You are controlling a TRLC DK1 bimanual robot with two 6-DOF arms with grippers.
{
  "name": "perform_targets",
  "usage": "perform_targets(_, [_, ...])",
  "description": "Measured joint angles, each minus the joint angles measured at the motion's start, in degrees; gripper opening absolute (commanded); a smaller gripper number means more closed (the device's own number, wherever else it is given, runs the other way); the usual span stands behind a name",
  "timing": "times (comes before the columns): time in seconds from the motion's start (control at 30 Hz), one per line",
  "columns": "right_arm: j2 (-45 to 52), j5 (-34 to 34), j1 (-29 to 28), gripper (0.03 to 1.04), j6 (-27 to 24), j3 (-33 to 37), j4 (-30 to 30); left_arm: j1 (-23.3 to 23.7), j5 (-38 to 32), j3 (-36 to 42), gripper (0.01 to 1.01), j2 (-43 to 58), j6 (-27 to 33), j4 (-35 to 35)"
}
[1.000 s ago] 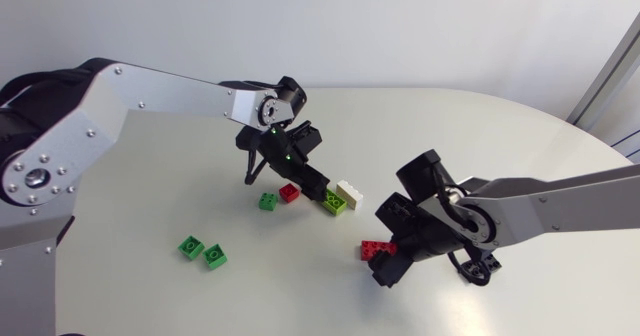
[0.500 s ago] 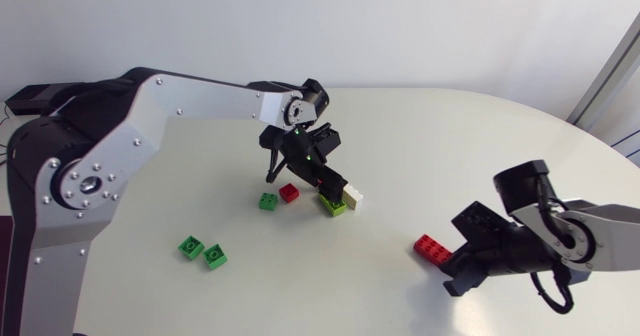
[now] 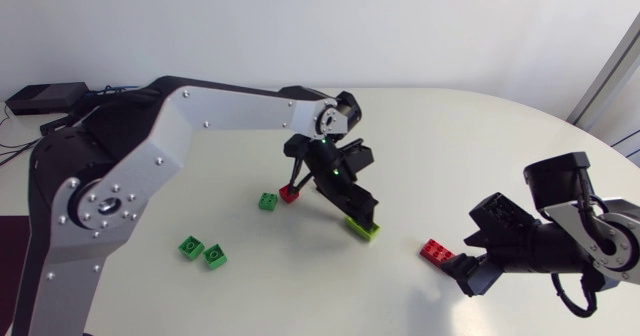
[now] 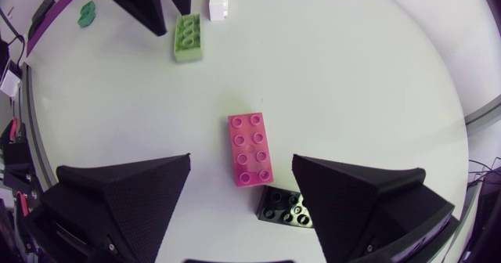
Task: Sort duplo bricks by size, large to the right and small to the left
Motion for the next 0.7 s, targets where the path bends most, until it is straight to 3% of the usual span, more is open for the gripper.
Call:
perform_targets(0.07, [0.33, 0.02, 1.18, 0.97, 0.35, 0.00, 0.46, -1.60, 4.94, -0.35, 0.892, -1.53, 0.28, 0.02])
perform_targets(0.17, [2.14, 0.44, 4.57, 0.97, 1.84, 0.00, 2.67, -2.03, 5.53, -0.15, 0.892, -4.37, 0.22, 0.33])
perform_targets(0.37, [9.44, 3.28, 13.44, 0.97, 6.36, 3.30, 6.05, 4.15, -6.29, 0.85, 0.902, -4.79, -0.68, 5.29])
perform_targets(0.57, [17.97, 5.22, 20.55, 0.95, 9.33, 11.58, 7.76, 7.54, -9.09, 0.85, 0.918, -1.01, -0.85, 6.84])
perform_targets(0.7, [25.16, 6.47, 22.05, 0.80, 9.77, 13.64, 10.27, 6.73, -9.05, 1.64, 0.918, 0.35, -0.90, 7.65])
